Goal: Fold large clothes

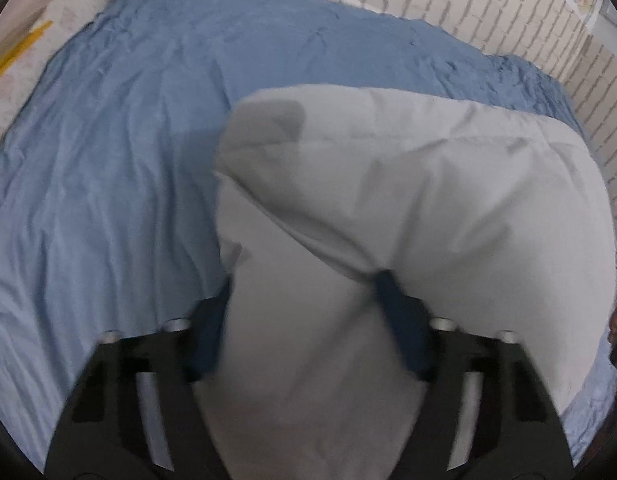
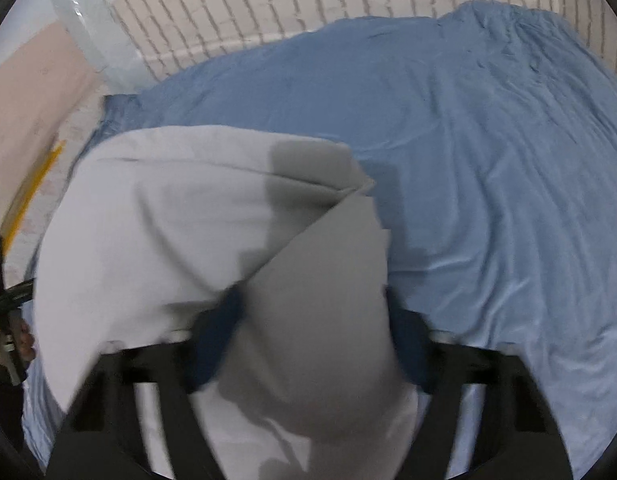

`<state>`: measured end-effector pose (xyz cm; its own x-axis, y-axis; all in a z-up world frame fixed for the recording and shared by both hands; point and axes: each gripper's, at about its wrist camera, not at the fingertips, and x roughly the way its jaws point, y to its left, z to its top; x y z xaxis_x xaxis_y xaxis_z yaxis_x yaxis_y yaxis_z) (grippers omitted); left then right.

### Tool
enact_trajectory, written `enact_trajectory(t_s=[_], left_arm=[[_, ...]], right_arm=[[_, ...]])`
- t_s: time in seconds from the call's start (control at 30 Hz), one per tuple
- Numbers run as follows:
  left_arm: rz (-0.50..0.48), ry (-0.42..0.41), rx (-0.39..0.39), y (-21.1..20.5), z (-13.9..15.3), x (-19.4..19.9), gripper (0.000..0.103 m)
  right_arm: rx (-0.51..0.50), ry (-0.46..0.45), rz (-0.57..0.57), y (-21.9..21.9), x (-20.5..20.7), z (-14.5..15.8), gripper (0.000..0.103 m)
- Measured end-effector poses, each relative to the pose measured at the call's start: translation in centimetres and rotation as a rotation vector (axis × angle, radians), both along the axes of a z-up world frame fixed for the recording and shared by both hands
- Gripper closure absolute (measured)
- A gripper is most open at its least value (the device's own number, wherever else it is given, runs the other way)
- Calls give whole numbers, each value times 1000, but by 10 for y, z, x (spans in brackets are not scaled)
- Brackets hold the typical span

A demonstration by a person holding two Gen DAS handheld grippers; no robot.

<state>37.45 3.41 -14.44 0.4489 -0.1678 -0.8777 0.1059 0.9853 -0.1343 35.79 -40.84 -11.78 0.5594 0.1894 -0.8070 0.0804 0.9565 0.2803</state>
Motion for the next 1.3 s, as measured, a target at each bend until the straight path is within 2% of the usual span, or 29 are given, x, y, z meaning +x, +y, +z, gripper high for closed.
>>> enact_trajectory(t_s=[0.07,0.1,0.13,0.17,0.27,0.37,0.47,0.53,0.6,0.63,0.67,0.77,0.8,0.87,0.9,0.93,0.97,1.0,1.03,1.07,1.17,1.23,1.3], left_arm=[[-22,-11,29,-9,3,-3,70],[-27,-20,43,-12,6,-5,76],[-27,-27,49,-13,9,-7,86],[-19,-49,52,-14,15,-12,91],[-1,-124,47,-8,37,-30,98],[21,-229,20,-5,72,-45,98],[33,-328,9,-7,108,-45,98],[33,-364,30,-12,122,-32,97],[31,-336,36,-15,118,-6,94],[32,-291,42,-16,108,11,94],[30,-211,65,-21,86,33,93],[23,-51,150,-35,32,59,89],[24,-28,174,-38,17,59,88],[33,-33,168,-36,8,53,80],[39,-28,152,-33,9,50,79],[48,-25,140,-27,12,46,73],[56,-29,135,-24,16,44,62],[61,-36,133,-16,23,39,56],[66,-51,138,-8,31,32,44],[72,-69,142,-3,38,26,40],[104,-151,160,21,70,-6,39],[116,-175,148,24,83,-21,39],[100,-189,117,14,92,-32,40]], right_arm=[[-30,-13,11,8,-4,4,77],[-53,-23,16,12,-7,8,85],[-91,-40,25,18,-11,14,88],[-118,-59,24,22,-16,20,92],[-218,-178,2,31,-40,52,95],[-253,-322,-29,33,-66,89,96],[-278,-427,-62,35,-72,121,96],[-296,-440,-89,31,-58,130,96],[-274,-397,-114,21,-36,123,95],[-260,-367,-124,16,-27,116,95],[-236,-291,-131,11,-9,99,94],[-218,-82,-118,3,21,34,89],[-217,-43,-114,3,24,20,82],[-189,0,-116,-1,22,2,74],[-169,-7,-135,-6,16,2,64],[-154,-7,-159,-12,10,5,58],[-145,-5,-176,-17,5,11,50],[-139,-11,-190,-22,-2,19,47],[-140,-21,-191,-25,-8,26,45],[-160,-49,-192,-27,-18,40,41],[-224,-108,-195,-25,-42,71,39],[-208,-147,-197,-17,-53,88,39],[-177,-153,-184,-9,-47,94,39]])
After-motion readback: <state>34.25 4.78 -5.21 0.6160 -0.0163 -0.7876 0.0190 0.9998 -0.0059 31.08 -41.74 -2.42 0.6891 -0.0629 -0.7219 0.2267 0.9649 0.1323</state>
